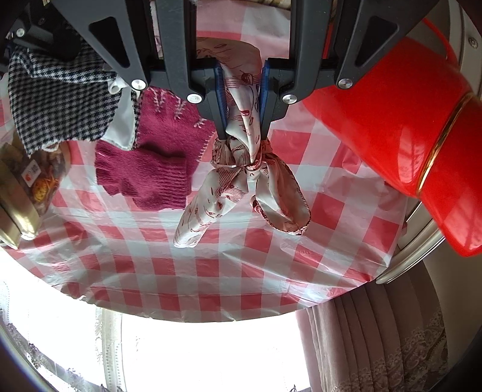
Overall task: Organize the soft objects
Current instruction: 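Lift and carry the scarf and houndstooth bag over the box with both tools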
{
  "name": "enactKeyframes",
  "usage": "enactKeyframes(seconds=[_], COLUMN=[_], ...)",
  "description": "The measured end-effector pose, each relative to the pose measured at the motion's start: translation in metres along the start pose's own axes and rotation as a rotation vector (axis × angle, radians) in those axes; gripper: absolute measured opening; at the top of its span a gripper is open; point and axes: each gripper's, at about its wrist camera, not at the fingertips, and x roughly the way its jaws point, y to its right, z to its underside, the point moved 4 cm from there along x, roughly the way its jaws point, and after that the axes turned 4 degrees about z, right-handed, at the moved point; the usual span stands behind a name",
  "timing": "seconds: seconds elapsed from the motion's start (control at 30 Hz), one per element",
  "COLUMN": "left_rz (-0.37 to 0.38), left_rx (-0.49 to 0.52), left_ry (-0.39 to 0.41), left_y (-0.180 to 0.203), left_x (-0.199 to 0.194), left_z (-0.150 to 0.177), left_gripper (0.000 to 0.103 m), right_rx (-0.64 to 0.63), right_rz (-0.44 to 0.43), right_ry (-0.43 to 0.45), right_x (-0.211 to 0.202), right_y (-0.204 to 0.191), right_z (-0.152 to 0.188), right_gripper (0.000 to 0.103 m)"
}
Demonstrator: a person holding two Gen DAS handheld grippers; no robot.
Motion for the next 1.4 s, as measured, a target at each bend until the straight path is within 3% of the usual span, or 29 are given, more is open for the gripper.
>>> enactKeyframes(seconds=[0.7, 1.4], left_rz=[0.064, 0.161], left_rx=[0.029, 0.166], left_ry=[0.042, 0.09], left_y=[0.02, 0.09], left_x=[-0.049, -0.108], left_z=[0.019, 0.04], left_gripper=[0.019, 0.019], right_rx=[0.031, 0.139], right_rz=[0.03, 0.109], right_ry=[0.081, 0.17], right_x=[-0.068, -0.151], right_y=[0.014, 0.087], right_z=[0.02, 0.064], right_gripper=[0.018, 0.018])
